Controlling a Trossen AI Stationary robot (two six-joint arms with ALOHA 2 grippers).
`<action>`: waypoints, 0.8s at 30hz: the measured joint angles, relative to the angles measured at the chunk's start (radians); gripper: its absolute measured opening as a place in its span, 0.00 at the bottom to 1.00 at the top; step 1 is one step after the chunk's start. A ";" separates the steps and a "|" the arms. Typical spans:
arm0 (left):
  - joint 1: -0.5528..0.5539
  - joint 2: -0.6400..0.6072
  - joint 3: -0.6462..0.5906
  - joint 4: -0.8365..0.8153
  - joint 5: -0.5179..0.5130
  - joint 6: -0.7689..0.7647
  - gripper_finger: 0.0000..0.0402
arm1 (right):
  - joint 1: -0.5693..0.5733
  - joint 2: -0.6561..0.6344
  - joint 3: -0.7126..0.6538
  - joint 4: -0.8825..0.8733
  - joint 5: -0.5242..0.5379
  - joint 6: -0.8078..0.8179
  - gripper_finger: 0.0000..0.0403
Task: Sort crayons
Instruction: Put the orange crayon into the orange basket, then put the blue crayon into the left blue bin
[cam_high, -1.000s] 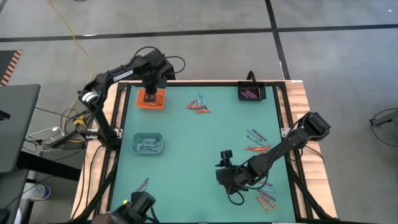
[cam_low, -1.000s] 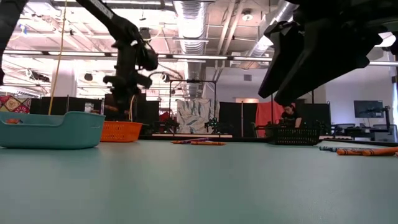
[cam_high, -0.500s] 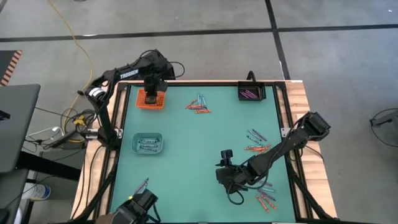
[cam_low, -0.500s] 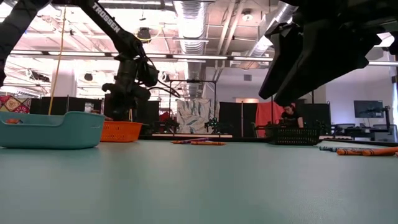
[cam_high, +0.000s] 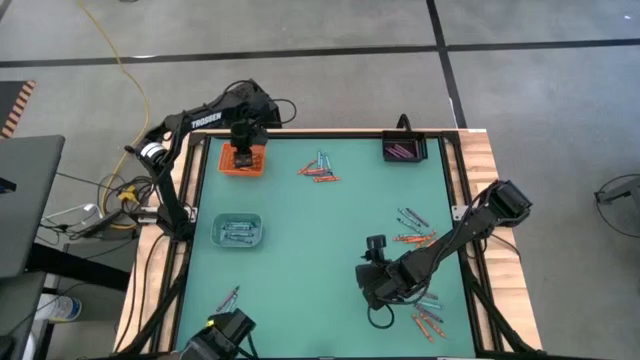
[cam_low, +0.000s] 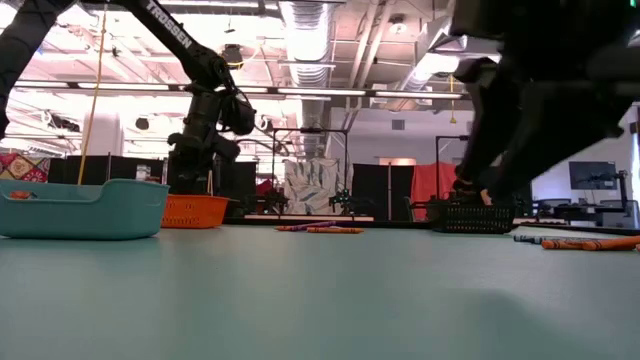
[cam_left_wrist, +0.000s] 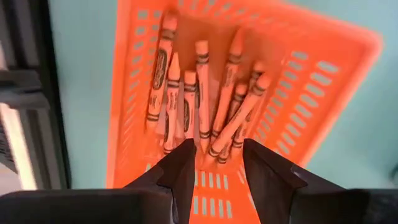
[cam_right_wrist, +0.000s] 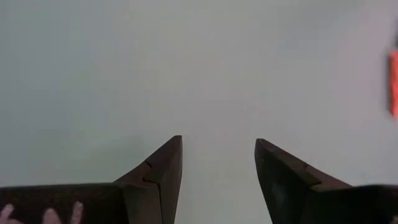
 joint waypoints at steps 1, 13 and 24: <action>-0.010 -0.012 0.000 0.000 -0.001 -0.004 0.31 | 0.000 0.000 0.000 -0.038 0.012 0.024 0.48; -0.235 -0.195 0.000 -0.027 0.055 -0.112 0.31 | -0.062 -0.008 -0.001 -0.538 0.090 0.278 0.48; -0.624 -0.246 0.000 -0.073 0.061 -0.331 0.31 | -0.187 -0.280 -0.185 -0.572 0.043 0.429 0.41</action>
